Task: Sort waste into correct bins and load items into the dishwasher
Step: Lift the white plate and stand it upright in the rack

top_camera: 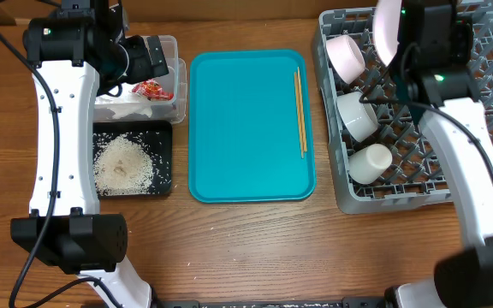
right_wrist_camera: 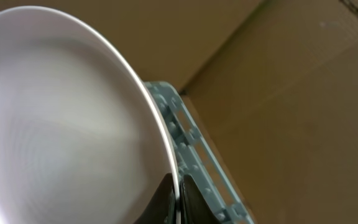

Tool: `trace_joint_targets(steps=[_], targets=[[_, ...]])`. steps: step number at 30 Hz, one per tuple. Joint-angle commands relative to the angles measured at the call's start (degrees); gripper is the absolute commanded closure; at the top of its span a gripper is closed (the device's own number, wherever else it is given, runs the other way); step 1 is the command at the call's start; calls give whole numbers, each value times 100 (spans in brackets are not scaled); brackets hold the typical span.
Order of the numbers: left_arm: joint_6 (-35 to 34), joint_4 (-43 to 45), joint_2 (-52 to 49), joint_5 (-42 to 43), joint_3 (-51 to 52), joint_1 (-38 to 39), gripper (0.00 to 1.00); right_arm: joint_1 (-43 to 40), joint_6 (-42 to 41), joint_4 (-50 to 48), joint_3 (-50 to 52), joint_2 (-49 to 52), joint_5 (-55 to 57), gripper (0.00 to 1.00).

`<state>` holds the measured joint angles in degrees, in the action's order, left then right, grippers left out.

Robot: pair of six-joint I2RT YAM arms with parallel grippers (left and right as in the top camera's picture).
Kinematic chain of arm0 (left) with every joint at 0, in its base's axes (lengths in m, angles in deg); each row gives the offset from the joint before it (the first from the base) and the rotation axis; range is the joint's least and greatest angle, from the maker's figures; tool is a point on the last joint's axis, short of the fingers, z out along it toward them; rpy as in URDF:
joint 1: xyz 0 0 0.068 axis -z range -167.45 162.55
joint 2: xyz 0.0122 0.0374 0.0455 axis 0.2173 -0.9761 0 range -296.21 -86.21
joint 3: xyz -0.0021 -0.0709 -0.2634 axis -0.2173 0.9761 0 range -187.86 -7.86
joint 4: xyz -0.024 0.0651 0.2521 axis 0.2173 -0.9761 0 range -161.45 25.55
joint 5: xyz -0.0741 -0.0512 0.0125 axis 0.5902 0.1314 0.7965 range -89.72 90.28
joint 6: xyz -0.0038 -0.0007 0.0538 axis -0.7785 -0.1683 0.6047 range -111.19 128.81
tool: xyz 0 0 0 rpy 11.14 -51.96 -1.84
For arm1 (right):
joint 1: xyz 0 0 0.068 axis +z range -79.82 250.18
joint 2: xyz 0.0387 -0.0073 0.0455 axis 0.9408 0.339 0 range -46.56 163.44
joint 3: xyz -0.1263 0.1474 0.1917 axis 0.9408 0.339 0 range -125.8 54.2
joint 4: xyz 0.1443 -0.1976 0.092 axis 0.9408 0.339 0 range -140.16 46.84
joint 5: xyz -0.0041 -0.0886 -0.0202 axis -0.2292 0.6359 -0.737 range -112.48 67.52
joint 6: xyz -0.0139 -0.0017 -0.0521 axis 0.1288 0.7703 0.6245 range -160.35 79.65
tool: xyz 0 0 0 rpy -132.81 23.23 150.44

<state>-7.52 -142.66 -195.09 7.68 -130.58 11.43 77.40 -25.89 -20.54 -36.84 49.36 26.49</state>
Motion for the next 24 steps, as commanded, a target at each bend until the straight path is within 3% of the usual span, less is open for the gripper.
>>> trace_joint_targets(steps=[1,15,16,18,19,21,24], targets=[[48,4,24,-35,-107,13,0,-83,861,-334,138,466,546,96],[48,4,24,-35,-107,13,0,-138,1047,-647,142,1202,450,94],[48,4,24,-37,-107,13,0,-136,1045,-647,142,1202,348,80],[48,4,24,-37,-107,13,0,-136,997,-643,142,1202,127,35],[48,4,24,-37,-107,13,0,-136,868,-667,140,1200,111,23],[48,4,24,-37,-107,13,0,-101,691,-719,127,1156,109,11],[48,4,24,-37,-107,13,0,61,505,-654,-4,1012,44,2]])
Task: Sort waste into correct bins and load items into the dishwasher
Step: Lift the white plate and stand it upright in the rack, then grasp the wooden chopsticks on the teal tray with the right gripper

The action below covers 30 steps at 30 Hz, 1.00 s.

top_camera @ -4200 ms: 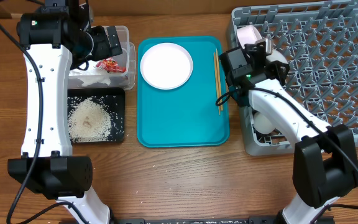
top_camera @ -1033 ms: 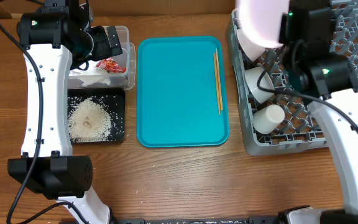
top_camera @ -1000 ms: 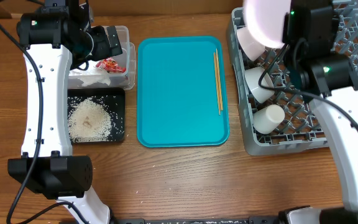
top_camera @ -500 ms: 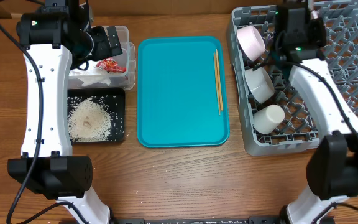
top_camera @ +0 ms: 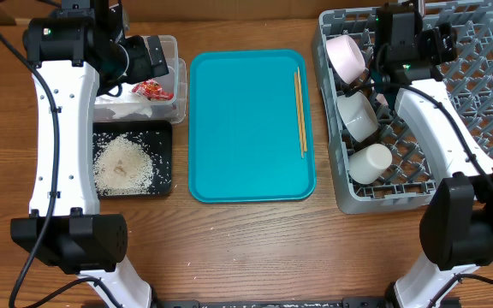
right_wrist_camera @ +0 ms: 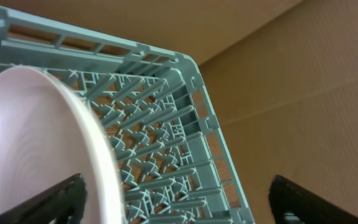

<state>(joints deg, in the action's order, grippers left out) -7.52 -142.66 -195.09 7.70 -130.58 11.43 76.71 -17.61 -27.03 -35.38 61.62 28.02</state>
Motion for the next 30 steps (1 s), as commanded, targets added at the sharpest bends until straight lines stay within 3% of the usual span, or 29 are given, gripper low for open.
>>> trace_joint_targets(steps=[1,7,12,17,21,30], targets=[[48,4,24,-39,-107,13,0,232,-400,85,-243,-284,-140,1],[50,4,24,-37,-107,13,0,1108,-1508,721,-586,-811,-1054,0],[48,4,24,-37,-107,13,0,1810,-2583,1045,-570,-979,-3171,0],[48,4,24,-39,-107,13,0,1952,-3473,1270,-400,-813,-5178,0],[50,4,24,-39,-107,13,0,1965,-3930,2057,-385,-584,-6395,0],[48,4,24,-39,-107,13,0,1971,-3928,3639,-765,-446,-5908,0]])
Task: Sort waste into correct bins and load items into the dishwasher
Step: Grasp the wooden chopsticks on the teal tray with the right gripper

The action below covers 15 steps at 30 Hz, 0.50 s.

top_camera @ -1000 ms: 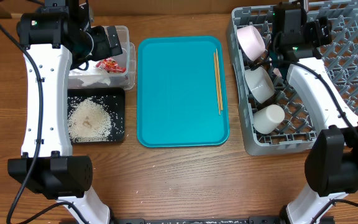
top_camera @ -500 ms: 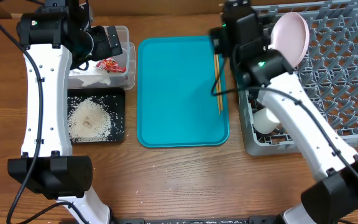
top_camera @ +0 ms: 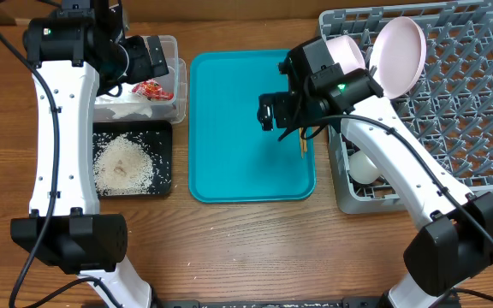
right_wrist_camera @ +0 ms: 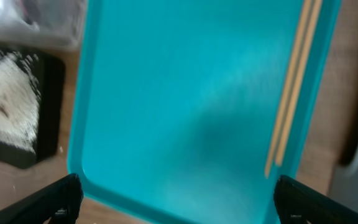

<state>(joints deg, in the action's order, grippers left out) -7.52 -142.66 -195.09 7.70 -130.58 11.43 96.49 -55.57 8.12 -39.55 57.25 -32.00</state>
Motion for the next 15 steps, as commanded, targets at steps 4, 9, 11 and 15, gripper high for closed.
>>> trace_joint_targets(steps=[4,9,11,15], targets=[[48,4,24,-39,-107,13,0,-28,74,586,-774,289,643,0],[48,4,24,-39,-107,13,0,-26,483,933,-962,1029,955,0],[48,4,24,-39,-107,13,0,-26,654,979,-962,1322,1032,0],[48,4,24,-39,-107,13,0,-28,1104,822,-951,1714,1082,0]])
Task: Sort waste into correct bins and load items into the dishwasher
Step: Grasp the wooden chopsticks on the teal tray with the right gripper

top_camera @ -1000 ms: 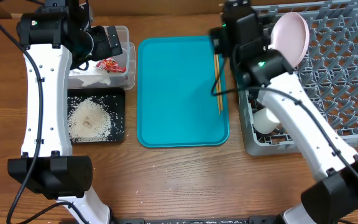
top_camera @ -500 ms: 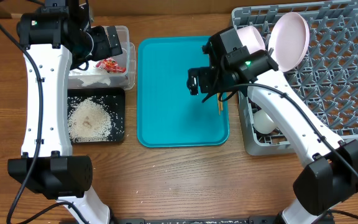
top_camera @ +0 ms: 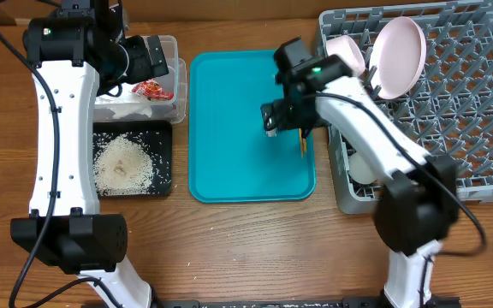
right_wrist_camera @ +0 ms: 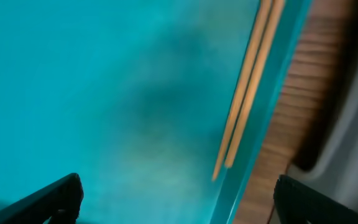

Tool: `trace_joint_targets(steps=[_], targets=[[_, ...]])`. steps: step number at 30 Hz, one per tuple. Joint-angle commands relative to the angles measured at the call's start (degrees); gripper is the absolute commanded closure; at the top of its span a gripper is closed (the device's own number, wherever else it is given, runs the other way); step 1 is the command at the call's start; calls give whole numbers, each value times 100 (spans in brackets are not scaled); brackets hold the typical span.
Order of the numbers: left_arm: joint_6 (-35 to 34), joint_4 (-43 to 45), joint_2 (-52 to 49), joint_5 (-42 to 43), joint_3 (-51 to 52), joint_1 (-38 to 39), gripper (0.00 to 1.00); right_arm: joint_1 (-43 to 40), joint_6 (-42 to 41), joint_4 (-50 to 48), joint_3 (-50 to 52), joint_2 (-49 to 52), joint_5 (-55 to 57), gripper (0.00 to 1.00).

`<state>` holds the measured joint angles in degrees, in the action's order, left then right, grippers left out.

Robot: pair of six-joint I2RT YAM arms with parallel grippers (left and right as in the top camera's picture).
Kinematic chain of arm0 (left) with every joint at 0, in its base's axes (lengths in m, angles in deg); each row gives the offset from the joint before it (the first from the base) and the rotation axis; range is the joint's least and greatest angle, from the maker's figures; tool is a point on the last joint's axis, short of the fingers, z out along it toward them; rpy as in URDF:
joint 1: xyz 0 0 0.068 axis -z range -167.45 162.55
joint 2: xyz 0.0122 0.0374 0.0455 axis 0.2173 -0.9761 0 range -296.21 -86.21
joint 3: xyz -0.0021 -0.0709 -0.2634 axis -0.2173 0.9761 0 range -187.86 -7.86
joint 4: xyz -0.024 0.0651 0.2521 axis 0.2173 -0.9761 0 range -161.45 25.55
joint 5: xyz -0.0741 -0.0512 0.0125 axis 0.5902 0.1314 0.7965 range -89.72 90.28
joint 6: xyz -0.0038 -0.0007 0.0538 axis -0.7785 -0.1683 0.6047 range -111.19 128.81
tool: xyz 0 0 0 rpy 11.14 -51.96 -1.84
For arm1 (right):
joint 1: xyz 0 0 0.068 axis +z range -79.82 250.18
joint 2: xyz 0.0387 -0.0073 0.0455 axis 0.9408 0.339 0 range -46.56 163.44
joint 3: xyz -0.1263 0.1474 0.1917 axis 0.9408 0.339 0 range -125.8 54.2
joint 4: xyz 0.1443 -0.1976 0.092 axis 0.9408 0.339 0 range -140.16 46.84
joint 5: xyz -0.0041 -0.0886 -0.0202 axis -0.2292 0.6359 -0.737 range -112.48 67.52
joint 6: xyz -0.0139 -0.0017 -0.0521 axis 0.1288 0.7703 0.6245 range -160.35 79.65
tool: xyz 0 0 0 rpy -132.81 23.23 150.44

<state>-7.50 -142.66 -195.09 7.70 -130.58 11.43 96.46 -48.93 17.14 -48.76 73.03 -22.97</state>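
Two wooden chopsticks (right_wrist_camera: pixel 247 93) lie side by side along the right edge of the teal tray (top_camera: pixel 229 128). My right gripper (right_wrist_camera: pixel 179 208) hangs open low over the tray, fingers either side of the chopsticks' near end, touching nothing. In the overhead view the right gripper (top_camera: pixel 287 124) covers part of the chopsticks (top_camera: pixel 298 85). A pink plate (top_camera: pixel 398 47) stands on edge in the grey dish rack (top_camera: pixel 452 111), beside a pink bowl (top_camera: pixel 345 51). My left gripper (top_camera: pixel 151 58) hovers over the clear bin (top_camera: pixel 174 94); its jaws are not readable.
The clear bin holds a red wrapper (top_camera: pixel 150 87) and white paper. In front of it a black tray (top_camera: pixel 163 162) carries a heap of rice. A white cup (top_camera: pixel 365 167) lies in the rack's left column, partly under my right arm. Bare wood runs along the front.
My right gripper, still open, now sits lower and closer to the tray, and the chopsticks fill more of its view. The left arm has not moved.
My right gripper was shut on the pink plate above the rack. Then it was open with the plate standing in the rack. Later it was open above the teal tray, and now it is low over the chopsticks' near end. The left arm stayed over the clear bin.
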Motion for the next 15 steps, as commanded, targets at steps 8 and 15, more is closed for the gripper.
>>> trace_joint_targets(steps=[8,15], targets=[[46,4,24,-37,-107,13,0,-26,435,-1123,-11,197,310,9],[46,4,24,-37,-107,13,0,-37,431,-1523,20,385,782,19]])
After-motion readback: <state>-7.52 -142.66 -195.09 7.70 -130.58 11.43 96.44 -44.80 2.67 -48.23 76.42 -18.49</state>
